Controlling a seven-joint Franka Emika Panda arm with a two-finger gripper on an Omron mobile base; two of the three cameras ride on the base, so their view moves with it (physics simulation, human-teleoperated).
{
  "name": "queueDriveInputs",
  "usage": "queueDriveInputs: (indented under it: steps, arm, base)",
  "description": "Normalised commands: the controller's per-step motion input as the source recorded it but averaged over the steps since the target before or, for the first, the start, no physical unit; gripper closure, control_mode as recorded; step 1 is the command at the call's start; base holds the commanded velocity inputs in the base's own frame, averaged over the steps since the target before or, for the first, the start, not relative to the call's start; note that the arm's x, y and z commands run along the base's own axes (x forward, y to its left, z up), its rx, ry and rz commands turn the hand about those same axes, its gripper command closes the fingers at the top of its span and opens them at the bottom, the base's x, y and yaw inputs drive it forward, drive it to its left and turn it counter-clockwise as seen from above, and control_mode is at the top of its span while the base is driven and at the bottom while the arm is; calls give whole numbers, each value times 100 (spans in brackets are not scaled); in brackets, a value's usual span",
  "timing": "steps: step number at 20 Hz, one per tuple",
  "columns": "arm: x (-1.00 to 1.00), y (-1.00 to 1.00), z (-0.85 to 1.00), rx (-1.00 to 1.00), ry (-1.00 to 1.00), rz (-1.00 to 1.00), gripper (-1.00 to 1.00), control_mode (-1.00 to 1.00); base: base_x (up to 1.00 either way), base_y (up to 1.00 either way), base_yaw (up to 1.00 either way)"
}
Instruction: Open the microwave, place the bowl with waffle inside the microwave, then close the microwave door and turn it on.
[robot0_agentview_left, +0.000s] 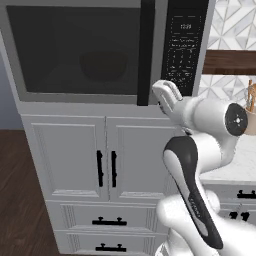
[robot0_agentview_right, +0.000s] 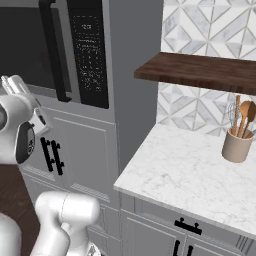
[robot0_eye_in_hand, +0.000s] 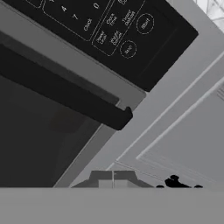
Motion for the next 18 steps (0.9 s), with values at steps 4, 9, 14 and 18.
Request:
queueDriveInputs:
  steps: [4, 9, 14, 18]
  arm:
    - [-74, -90, 46, 10, 12, 0, 100, -100]
    - [-52, -94, 14, 23, 6, -7, 100, -100]
    - [-22, -70, 0, 42, 1, -14, 100, -100]
    - [-4, -13, 4, 35, -5, -12, 100, -100]
  base:
    - [0, 0, 0]
    - [0, 0, 0]
    - [0, 0, 0]
    - [0, 0, 0]
